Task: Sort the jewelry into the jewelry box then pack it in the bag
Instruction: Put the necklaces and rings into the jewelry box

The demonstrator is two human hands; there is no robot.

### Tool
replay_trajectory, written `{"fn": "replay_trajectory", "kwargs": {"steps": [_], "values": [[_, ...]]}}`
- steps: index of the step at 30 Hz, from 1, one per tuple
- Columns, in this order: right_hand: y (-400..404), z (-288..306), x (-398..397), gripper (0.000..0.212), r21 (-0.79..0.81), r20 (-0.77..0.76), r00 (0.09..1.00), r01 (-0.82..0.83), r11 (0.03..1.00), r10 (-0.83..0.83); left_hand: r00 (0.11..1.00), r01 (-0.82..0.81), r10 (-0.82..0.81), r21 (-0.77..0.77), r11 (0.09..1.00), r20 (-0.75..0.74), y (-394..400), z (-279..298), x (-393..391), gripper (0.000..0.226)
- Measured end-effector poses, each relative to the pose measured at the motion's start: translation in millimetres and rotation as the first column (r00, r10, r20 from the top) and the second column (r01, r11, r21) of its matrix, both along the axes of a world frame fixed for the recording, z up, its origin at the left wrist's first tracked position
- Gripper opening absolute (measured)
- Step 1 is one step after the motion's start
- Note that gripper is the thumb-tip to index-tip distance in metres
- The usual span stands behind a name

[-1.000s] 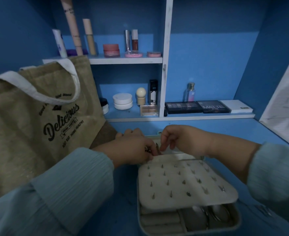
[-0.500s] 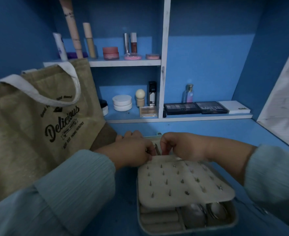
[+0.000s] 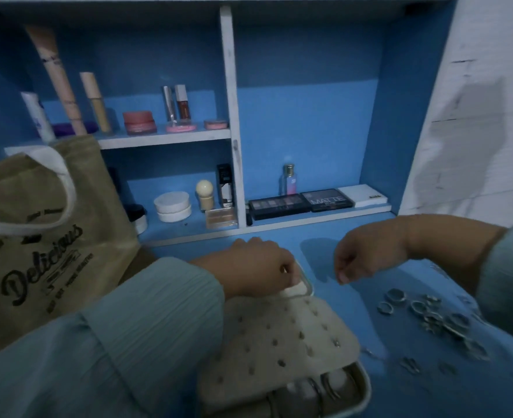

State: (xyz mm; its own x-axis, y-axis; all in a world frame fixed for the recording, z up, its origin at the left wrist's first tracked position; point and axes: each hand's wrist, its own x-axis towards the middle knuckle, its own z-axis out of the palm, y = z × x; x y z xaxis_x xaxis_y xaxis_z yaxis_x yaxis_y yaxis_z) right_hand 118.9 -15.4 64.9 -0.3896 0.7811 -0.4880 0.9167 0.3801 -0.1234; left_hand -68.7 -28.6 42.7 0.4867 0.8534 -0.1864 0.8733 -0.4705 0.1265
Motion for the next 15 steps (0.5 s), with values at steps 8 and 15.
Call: {"fn": "replay_trajectory", "kwargs": {"steps": [8, 15], "values": [[-22, -4, 98, 0.009, 0.082, -0.016, 0.973, 0.232, 0.969, -0.231, 0.977, 0.212, -0.212, -0.099, 0.972, 0.009, 16, -4, 86, 0.022], [-68, -26, 136, 0.01, 0.141, -0.247, 0.934, 0.299, 0.944, -0.259, 0.925, 0.352, -0.378, -0.287, 0.891, -0.041, 7, -10, 117, 0.012]]}}
